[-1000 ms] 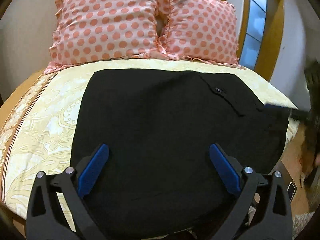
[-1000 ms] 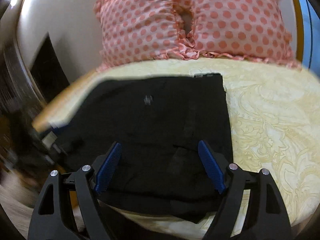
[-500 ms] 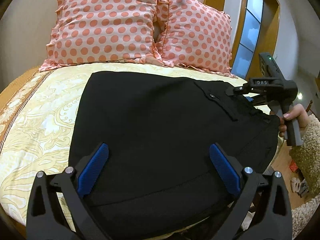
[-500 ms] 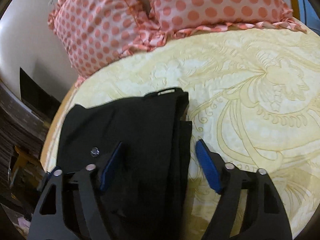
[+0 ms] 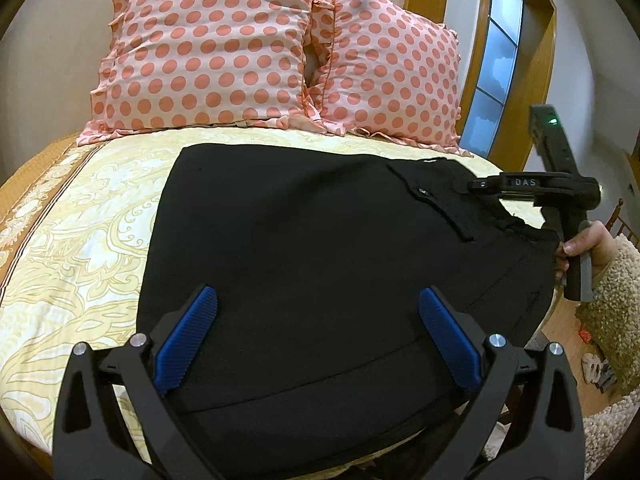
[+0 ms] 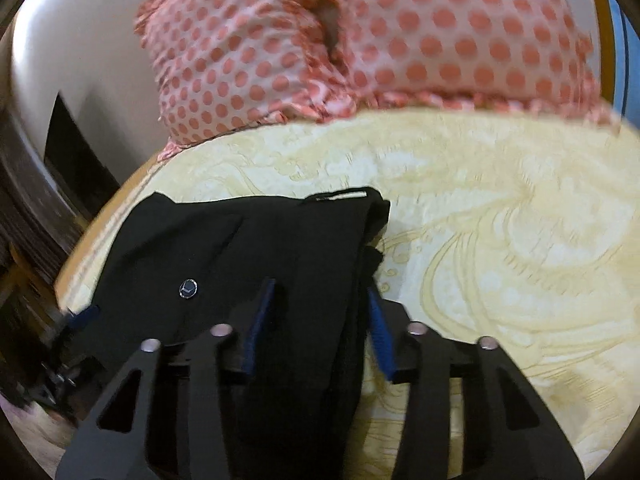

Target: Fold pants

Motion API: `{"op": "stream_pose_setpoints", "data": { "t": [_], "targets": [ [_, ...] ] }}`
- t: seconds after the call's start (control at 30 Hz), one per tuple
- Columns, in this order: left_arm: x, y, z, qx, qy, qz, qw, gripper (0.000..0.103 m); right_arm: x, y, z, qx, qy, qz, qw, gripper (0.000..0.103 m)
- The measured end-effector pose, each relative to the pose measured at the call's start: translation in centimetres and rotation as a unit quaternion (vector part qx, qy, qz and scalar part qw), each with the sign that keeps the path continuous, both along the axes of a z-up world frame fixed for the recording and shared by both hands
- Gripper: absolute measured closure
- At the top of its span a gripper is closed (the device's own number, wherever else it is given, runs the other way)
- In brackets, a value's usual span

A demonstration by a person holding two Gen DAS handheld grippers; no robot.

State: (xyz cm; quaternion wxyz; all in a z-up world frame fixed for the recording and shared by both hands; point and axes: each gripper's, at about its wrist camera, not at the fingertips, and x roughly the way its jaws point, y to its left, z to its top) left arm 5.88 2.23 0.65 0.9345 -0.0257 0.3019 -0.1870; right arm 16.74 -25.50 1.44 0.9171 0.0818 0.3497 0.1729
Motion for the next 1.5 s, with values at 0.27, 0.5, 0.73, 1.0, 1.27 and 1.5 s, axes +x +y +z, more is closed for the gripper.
{"op": "stream_pose_setpoints", "data": {
  "t": [0.27,0.5,0.73,1.0,1.27,1.5],
  "targets": [
    [0.0,0.0,0.0,0.005,-0.001,0.004,1.0000,0.002,1.2,-0.4,-0.9,0.020,0.029,-0.013,0.999,0.066],
    [0.0,0.1,0.1,0.007,-0.003,0.004,1.0000,0.002,1.1,0.4,-1.0,0.017,0.010,0.008,1.000,0.079],
    [1.5,4.4,2.5,-0.108,0.034,0.012,0.9935,0.002,-1.9,3.4,1.0,-0.052,-0.079,0.048,0.994,0.082],
    [9.8,9.9,4.7,-0.138,0.116,0.045,0.9826,0.005,-0.4,1.9,-0.4,-0.010,-0.049,0.030,0.998,0.082],
    [16.0,8.4,1.9,-0.110,0.233,0.025,0.9659,0.026,0.0,0.8,-1.2,0.022,-0.028,0.019,0.999,0.082],
    [16.1,7.9,1.9,-0.100,0.239,0.023,0.9655,0.032,0.7,0.0,-1.9,0.052,-0.003,0.013,0.999,0.078]
  ]
}}
